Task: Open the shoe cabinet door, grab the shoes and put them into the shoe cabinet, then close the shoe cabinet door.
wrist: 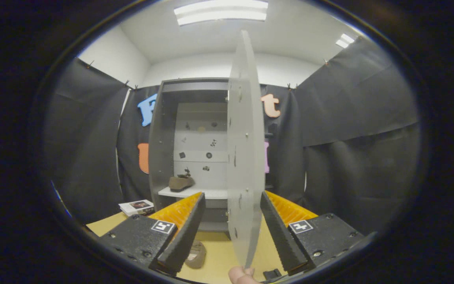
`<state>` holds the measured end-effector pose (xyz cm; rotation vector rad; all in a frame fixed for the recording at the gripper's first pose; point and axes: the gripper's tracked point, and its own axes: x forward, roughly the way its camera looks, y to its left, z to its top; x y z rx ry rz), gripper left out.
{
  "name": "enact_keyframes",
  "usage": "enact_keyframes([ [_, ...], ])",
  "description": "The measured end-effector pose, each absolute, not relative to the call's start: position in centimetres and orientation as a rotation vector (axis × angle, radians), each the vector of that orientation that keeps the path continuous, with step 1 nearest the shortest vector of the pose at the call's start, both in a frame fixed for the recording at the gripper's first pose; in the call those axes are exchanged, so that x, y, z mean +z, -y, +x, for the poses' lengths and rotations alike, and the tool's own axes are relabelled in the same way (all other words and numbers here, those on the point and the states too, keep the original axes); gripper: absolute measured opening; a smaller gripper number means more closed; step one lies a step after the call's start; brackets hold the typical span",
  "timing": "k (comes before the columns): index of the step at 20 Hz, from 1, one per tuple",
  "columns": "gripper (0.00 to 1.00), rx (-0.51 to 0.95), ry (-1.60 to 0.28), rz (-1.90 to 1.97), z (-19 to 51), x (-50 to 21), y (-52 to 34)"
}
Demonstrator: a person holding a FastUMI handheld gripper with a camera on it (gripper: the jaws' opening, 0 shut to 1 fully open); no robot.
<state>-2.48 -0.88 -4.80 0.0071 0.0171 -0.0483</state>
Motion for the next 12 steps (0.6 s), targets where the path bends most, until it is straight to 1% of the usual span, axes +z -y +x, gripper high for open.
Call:
enact_keyframes([
  [4, 0.95, 0.052, -0.058, 0.017, -1.1, -7.8, -4.1],
  [9, 0.95, 0.134, -0.139, 0.062, 1.4, -11.9, -9.1],
  [12, 0.95, 0.142, -0.178, 0.112, 3.3, -14.4, -10.7],
])
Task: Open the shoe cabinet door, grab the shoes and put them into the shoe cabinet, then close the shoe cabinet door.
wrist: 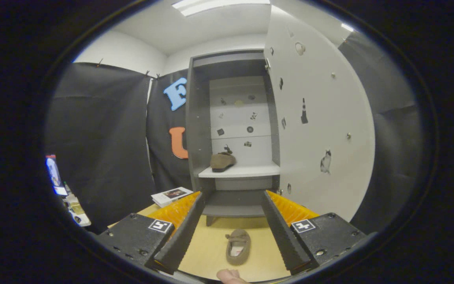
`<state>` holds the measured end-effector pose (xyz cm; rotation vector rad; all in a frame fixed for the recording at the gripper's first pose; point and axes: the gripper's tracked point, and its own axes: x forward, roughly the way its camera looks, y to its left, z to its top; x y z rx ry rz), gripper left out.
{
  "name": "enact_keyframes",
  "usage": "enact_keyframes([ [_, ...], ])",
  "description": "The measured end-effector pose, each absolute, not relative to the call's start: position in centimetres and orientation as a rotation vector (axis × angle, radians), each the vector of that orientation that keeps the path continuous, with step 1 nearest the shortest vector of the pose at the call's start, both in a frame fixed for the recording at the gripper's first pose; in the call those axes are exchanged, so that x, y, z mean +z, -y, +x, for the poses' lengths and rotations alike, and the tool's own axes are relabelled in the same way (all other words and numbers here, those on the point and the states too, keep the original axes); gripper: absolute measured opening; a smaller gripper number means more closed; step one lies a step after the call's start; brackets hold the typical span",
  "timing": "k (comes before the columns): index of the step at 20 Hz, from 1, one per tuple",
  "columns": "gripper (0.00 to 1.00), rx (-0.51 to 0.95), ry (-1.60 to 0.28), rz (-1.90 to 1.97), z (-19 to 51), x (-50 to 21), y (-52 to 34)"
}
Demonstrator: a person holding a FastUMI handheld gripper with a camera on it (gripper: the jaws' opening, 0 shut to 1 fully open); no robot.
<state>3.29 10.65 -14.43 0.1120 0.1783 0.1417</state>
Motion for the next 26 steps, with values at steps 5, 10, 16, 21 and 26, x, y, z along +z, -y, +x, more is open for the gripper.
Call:
enact_keyframes([
  [5, 0.95, 0.1, -0.271, 0.213, 7.4, -21.0, -11.8],
  [10, 0.99, 0.08, -0.437, 0.196, 10.5, -30.5, -12.9],
  [16, 0.97, 0.064, -0.503, 0.102, 12.7, -39.6, -13.7],
  [21, 0.95, 0.123, -0.579, 0.049, 12.9, -45.8, -15.7],
  [26, 0.86, 0.128, -0.604, -0.029, 13.9, -49.0, -16.1],
])
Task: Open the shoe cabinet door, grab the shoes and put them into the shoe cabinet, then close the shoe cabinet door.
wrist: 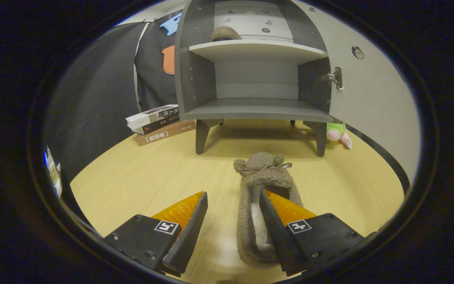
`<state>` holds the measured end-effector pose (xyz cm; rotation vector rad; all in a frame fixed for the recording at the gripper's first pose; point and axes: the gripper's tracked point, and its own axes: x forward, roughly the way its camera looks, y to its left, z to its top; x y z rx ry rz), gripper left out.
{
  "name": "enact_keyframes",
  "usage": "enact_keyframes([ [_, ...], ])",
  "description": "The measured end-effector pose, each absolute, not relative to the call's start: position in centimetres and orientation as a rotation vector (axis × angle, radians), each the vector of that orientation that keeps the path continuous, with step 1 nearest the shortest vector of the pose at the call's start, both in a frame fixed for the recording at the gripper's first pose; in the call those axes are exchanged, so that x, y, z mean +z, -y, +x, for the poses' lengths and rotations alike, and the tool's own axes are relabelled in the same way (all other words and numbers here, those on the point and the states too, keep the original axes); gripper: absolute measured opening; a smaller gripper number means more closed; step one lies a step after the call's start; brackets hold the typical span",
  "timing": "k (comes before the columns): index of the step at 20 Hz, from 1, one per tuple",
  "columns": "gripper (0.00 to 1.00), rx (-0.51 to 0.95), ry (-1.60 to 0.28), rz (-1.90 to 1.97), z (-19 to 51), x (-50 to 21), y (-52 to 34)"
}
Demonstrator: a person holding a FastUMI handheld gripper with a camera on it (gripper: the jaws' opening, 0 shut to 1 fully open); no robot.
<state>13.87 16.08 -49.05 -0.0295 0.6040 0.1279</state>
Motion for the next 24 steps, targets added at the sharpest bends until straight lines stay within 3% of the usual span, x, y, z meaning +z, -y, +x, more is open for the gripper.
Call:
enact_keyframes([
  [3, 0.74, 0.093, -0.634, -0.044, 14.4, -50.1, -15.5],
  [13, 0.63, 0.19, -0.722, 0.094, 16.4, -51.5, -15.7],
  [16, 0.24, 0.244, -0.713, 0.185, 17.3, -51.9, -15.9],
  [18, 0.13, 0.277, -0.691, 0.215, 17.6, -51.4, -15.9],
  [24, 0.09, 0.323, -0.623, 0.233, 17.0, -48.7, -15.2],
])
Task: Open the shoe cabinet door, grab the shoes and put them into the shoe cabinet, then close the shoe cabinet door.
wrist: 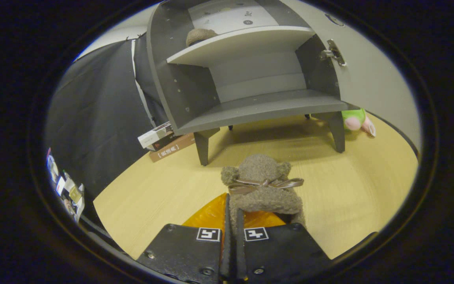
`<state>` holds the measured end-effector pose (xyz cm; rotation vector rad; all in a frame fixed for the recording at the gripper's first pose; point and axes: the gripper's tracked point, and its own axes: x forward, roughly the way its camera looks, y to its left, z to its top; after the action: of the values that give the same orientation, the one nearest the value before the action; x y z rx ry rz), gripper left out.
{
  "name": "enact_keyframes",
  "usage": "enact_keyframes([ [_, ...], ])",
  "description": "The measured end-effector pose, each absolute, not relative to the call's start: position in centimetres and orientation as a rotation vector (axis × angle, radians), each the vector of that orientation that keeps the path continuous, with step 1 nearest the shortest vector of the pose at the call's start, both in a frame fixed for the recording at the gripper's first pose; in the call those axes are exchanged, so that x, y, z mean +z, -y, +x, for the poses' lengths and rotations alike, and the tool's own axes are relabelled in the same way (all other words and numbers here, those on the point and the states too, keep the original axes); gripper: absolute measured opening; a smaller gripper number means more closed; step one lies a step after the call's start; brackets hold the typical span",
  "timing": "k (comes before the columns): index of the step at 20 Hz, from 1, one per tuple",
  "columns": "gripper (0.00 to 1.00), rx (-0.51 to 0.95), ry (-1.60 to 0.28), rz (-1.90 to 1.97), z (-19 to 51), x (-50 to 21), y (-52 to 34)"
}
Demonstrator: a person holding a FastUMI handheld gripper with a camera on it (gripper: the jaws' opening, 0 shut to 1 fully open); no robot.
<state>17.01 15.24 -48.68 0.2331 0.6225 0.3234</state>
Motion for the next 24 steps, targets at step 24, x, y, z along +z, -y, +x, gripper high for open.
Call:
enact_keyframes([
  [24, 0.09, 0.286, -0.11, -0.006, 16.1, -12.3, -13.4],
])
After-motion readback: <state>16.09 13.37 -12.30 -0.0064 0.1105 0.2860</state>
